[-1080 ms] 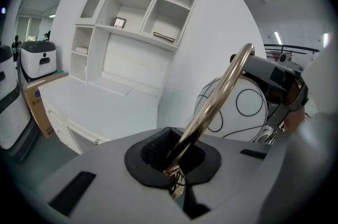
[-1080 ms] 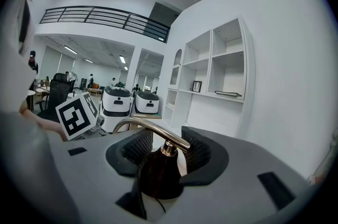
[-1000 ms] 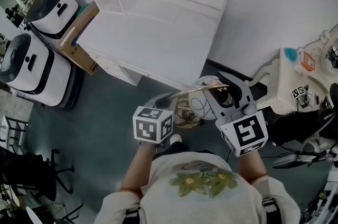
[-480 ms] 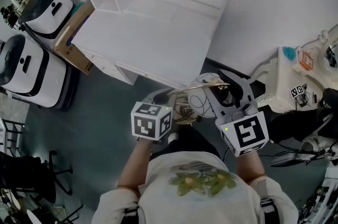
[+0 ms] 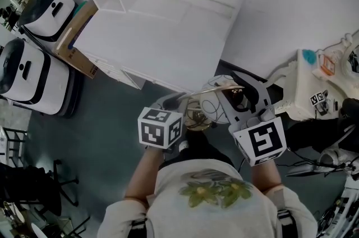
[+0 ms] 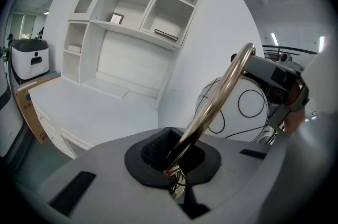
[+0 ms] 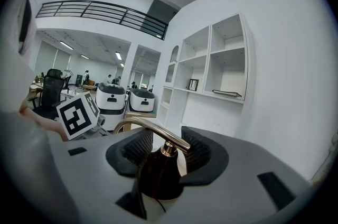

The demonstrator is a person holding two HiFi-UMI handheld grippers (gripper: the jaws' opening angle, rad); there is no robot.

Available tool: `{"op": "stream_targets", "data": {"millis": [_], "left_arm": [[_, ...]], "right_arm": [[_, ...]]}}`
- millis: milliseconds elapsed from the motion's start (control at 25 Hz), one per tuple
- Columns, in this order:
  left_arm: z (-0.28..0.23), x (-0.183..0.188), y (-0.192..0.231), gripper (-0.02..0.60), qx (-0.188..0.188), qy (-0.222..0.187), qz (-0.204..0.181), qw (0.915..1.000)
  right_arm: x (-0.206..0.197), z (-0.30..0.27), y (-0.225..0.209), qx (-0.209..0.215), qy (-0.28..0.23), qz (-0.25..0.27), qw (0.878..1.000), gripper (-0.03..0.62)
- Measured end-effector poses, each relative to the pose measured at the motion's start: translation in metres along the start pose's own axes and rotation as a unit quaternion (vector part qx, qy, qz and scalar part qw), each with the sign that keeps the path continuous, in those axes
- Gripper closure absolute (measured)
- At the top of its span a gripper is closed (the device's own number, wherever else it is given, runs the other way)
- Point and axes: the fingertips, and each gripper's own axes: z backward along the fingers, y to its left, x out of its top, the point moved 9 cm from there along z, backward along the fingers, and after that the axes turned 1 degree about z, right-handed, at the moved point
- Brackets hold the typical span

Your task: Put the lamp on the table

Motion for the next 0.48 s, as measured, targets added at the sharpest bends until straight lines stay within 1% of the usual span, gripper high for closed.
{"op": "stream_targets", "data": {"millis": [480], "left_arm": [[-0.031,0.041,0.021,0.555,0.007,-0.002,-0.003,1.0000]], "right_arm": [[0.005,-0.043,-0.038,0.003,-0.006,0.002,1.000,0.410]]}}
